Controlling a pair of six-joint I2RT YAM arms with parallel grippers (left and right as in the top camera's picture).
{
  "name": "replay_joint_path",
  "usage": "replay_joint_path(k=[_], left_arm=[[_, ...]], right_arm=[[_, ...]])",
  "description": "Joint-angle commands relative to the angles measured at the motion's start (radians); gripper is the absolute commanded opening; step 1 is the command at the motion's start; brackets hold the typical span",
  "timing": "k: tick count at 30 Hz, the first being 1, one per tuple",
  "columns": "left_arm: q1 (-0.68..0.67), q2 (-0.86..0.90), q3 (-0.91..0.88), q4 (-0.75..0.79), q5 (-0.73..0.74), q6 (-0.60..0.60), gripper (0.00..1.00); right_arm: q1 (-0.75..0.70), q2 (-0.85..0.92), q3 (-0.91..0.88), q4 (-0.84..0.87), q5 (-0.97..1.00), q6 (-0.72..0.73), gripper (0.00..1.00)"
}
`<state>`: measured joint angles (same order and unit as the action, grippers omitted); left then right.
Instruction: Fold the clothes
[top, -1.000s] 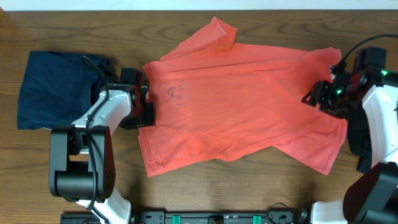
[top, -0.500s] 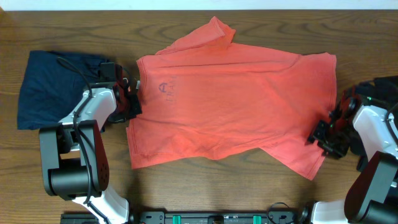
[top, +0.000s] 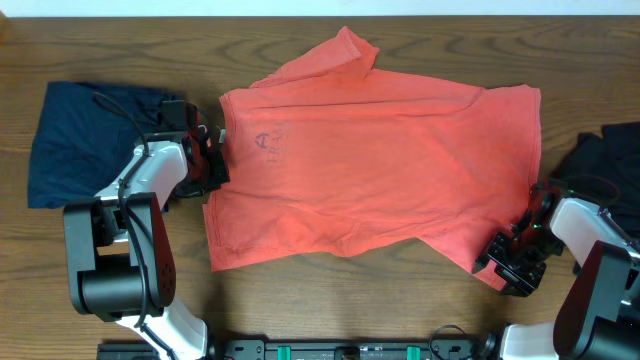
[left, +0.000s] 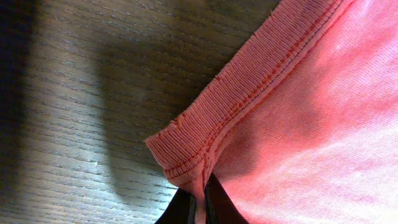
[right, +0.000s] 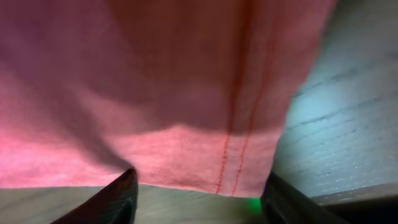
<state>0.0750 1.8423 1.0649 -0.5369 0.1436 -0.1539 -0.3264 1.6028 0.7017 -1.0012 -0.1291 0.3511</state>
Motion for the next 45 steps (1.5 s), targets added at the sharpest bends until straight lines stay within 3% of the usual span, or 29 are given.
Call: replay_joint_path(k=[1,3,16,17,18,20,22,26,31,38,45], left_arm=[[-0.003,0.020,0.014,0.000,0.006,-0.004,0.06],[-0.003,0.020,0.014,0.000,0.006,-0.004,0.06],[-0.003,0.020,0.015,0.050,0.006,0.000,0.06],[-0.003,0.020,0.015,0.051,0.006,0.000,0.06],[-0.003,0.020,0.015,0.053,0.006,0.000,0.06],[-0.003,0.018,0.015,0.052,0.006,0.000,0.06],[-0.003,0.011,0.015,0.039,0.007,0.000,0.16],[-0.003,-0.040,0.023,-0.039,0.063,0.003,0.42],[-0.003,-0.159,0.029,-0.201,0.150,0.002,0.61],[-0.005,-0.202,-0.013,-0.401,0.152,0.003,0.63],[-0.005,-0.201,-0.187,-0.327,0.217,0.003,0.61]], right_arm=[[-0.006,0.009,-0.024,0.056,0.012,0.049,0.39],[-0.012,0.009,-0.011,0.057,0.041,0.064,0.04],[-0.224,0.009,0.338,-0.156,0.250,0.048,0.01],[-0.233,0.009,0.343,-0.158,0.243,0.040,0.04],[-0.238,0.009,0.344,-0.158,0.241,0.035,0.15],[-0.240,0.009,0.344,-0.155,0.245,0.029,0.48],[-0.240,0.009,0.350,-0.161,0.232,0.022,0.63],[-0.240,0.009,0.378,-0.178,0.178,-0.035,0.68],[-0.234,-0.013,0.436,-0.181,0.013,-0.101,0.68],[-0.212,-0.073,0.455,-0.105,-0.241,-0.177,0.68],[-0.133,-0.077,0.454,-0.052,-0.293,-0.177,0.68]])
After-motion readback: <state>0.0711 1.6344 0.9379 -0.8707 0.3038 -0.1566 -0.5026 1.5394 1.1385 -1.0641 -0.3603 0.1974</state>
